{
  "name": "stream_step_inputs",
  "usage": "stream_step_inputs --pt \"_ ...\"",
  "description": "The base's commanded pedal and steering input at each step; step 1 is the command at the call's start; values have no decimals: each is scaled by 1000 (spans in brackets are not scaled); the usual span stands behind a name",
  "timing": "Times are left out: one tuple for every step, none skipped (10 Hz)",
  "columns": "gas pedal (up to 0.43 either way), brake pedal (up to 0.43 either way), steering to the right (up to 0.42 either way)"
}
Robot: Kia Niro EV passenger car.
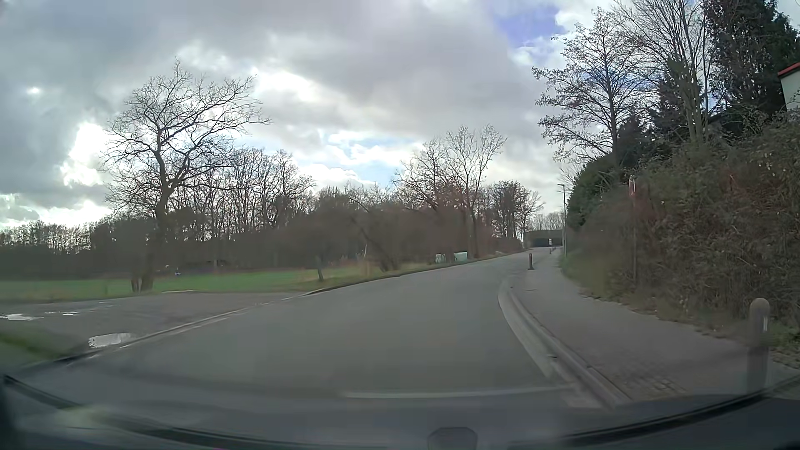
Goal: Follow the waypoints while adhering to traffic rules and regulations
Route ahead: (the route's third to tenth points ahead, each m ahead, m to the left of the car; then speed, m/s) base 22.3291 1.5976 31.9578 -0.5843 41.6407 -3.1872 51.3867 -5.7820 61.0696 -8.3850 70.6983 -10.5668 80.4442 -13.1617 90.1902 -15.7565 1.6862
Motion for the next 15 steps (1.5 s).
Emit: stream_step_inputs --pt "0 0 0" --pt "0 0 1" --pt "0 0 3" --pt "0 0 2" --pt "0 0 2" --pt "0 0 2" --pt "0 0 2" --pt "0 0 5" --pt "0 0 11" --pt "0 0 15" --pt "0 0 15" --pt "0 0 15" --pt "0 0 15" --pt "0 0 15" --pt "0 0 15"
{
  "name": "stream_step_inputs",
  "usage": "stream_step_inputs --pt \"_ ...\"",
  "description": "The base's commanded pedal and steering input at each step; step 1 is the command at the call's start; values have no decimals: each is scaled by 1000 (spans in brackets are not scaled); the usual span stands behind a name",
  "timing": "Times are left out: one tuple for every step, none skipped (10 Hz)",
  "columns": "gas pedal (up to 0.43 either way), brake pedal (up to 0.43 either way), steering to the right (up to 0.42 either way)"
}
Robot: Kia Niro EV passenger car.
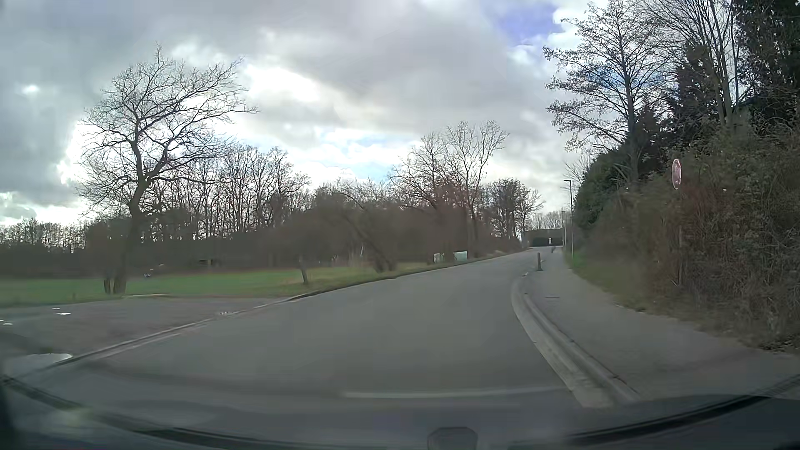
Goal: Follow the waypoints while adhering to traffic rules and regulations
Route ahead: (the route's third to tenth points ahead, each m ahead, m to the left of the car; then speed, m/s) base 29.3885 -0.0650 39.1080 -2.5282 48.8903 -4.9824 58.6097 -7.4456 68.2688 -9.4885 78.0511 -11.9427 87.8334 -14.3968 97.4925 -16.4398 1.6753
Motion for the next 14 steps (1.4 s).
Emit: stream_step_inputs --pt "0 0 15" --pt "0 0 14" --pt "0 0 14" --pt "0 0 14" --pt "0 0 14" --pt "0 0 14" --pt "0 0 14" --pt "0 0 14" --pt "0 0 14" --pt "0 0 14" --pt "0 0 14" --pt "0 0 14" --pt "0 0 15" --pt "0 0 17"
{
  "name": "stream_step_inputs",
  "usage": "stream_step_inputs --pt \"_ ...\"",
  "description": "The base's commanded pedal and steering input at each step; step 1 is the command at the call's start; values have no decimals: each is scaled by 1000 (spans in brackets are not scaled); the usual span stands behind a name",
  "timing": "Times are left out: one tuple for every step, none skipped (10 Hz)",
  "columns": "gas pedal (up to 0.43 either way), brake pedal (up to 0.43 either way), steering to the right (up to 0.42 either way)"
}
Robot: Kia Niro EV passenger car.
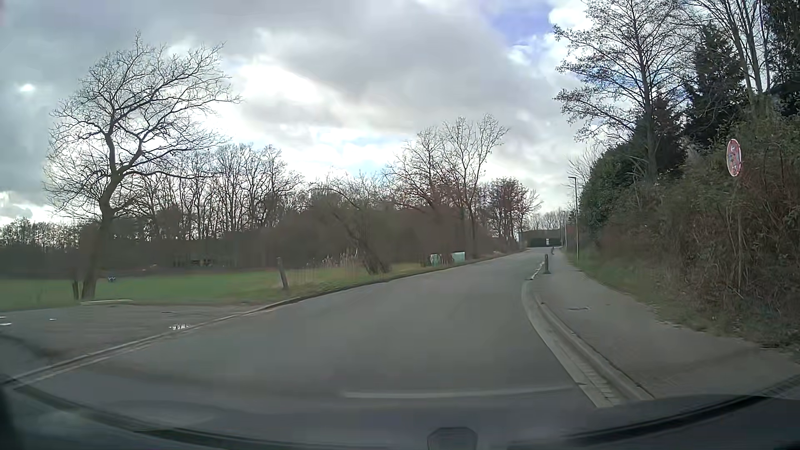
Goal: Follow the waypoints while adhering to traffic rules and regulations
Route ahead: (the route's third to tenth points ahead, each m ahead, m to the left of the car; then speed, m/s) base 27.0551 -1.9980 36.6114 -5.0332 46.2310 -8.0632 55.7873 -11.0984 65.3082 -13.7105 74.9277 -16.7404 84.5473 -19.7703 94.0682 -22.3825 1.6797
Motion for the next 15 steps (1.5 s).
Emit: stream_step_inputs --pt "0 0 20" --pt "0 0 24" --pt "0 0 26" --pt "0 0 29" --pt "0 0 30" --pt "0 0 30" --pt "0 0 30" --pt "0 0 27" --pt "0 0 24" --pt "0 0 20" --pt "0 0 18" --pt "0 0 16" --pt "0 0 16" --pt "0 0 17" --pt "0 0 21"
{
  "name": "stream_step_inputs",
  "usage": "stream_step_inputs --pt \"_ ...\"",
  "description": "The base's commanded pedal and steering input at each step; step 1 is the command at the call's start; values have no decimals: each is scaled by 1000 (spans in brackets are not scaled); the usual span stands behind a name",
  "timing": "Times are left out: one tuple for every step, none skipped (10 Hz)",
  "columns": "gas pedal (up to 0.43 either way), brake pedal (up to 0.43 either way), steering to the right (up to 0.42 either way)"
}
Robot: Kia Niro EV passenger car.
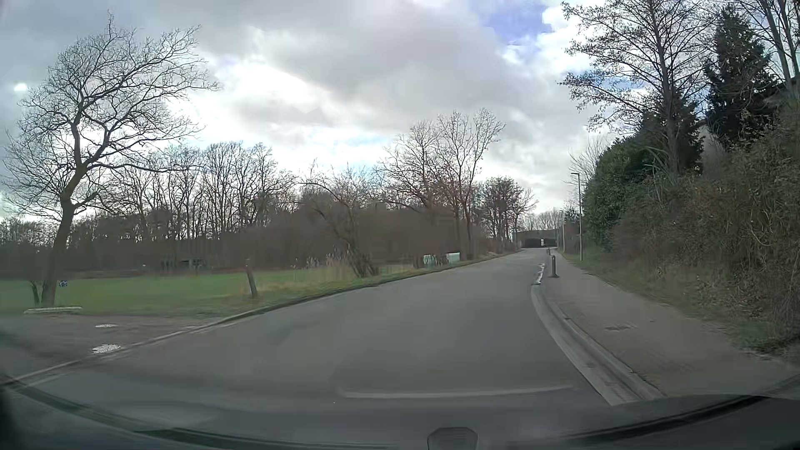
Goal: Follow the waypoints while adhering to traffic rules and regulations
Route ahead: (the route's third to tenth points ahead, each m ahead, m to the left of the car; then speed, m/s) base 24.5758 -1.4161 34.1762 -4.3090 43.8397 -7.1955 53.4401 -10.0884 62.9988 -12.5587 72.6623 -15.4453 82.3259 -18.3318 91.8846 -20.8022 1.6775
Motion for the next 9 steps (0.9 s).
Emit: stream_step_inputs --pt "0 0 27" --pt "0 0 37" --pt "0 0 43" --pt "0 0 46" --pt "0 0 49" --pt "0 0 53" --pt "0 0 54" --pt "0 0 55" --pt "0 0 55"
